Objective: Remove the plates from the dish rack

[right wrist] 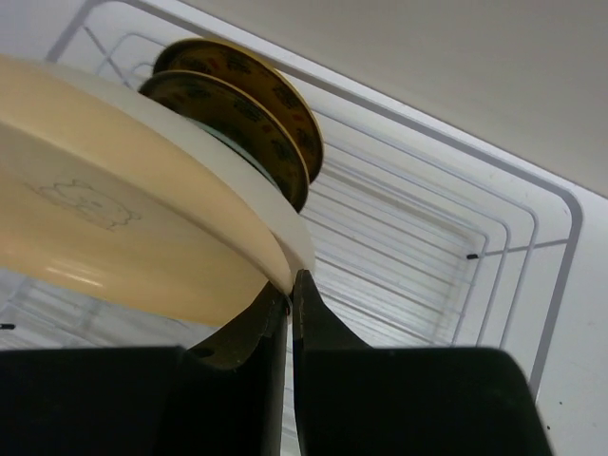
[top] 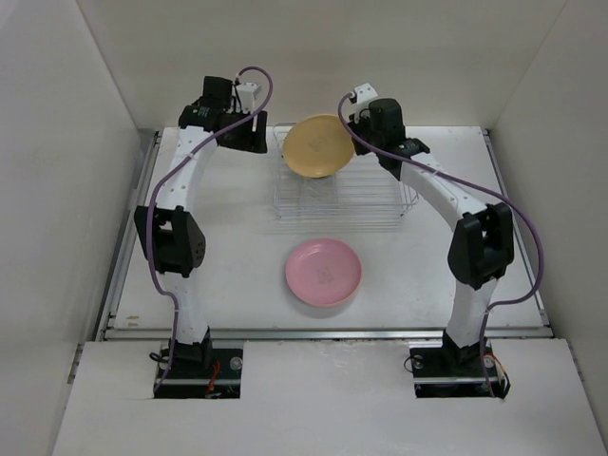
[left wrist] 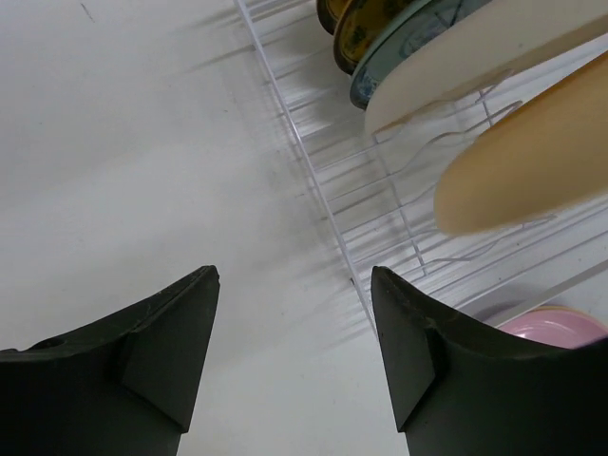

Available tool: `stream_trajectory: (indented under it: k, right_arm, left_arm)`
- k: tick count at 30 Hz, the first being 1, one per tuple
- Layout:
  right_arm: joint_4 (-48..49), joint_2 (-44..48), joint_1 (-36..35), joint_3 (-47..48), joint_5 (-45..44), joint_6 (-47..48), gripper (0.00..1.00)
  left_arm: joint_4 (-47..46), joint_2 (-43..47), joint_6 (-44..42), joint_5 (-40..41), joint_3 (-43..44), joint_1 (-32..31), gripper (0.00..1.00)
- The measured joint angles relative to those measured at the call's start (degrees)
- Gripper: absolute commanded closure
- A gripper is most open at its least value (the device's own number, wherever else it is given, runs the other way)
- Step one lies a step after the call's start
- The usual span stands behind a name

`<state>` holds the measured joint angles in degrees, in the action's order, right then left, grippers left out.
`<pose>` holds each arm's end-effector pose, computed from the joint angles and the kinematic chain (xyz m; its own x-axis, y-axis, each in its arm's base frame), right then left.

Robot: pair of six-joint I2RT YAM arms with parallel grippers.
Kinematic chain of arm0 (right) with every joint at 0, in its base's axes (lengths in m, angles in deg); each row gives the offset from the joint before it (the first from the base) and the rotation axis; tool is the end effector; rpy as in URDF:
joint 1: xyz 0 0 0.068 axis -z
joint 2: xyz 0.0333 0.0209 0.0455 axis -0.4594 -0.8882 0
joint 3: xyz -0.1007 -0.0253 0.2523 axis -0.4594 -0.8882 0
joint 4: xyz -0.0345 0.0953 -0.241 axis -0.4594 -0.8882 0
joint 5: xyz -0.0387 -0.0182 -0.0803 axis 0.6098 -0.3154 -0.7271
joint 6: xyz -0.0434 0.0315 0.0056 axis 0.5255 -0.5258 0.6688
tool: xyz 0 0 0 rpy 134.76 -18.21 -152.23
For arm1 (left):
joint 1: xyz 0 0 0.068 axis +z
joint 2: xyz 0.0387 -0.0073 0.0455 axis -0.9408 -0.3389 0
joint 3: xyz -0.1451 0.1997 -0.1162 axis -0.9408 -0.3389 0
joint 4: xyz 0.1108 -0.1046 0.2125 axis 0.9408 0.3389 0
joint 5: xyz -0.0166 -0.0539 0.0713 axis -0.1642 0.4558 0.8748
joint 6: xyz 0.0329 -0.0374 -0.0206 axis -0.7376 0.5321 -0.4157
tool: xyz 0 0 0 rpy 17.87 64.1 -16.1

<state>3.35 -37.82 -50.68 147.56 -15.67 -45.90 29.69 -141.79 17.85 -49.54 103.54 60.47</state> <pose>0.4283 0.1829 0.3281 -0.3192 -0.2744 -0.9071 -0.4002 0.9067 -0.1334 0.4480 -0.0883 0.3665 -0.5699 0.2064 -0.7953 0.4725 0.8742 -0.1117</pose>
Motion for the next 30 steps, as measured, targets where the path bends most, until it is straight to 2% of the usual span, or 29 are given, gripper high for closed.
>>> stream_trajectory:
  k: [9, 17, 24, 30]
  right_arm:
    - [1.2, 2.51, -0.74, 0.0, 0.28, -1.18, 1.0]
    - [0.28, 2.78, -0.85, 0.0, 0.85, -1.27, 1.0]
    - [-12.44, 7.69, -0.96, -0.28, 12.15, -0.76, 1.0]
    - [-24.79, 14.69, -2.56, -7.78, 21.22, -0.33, 1.0]
  left_arm:
    - [0.87, -1.64, -0.02, 0.98, -0.87, -1.44, 0.44]
    - [2.29, -5.03, -0.74, 3.52, -0.87, -1.44, 0.44]
    - [2.67, -5.35, -0.98, 4.07, -0.87, -1.44, 0.45]
    - [2.21, -5.35, -1.18, 4.13, -0.55, -1.44, 0.45]
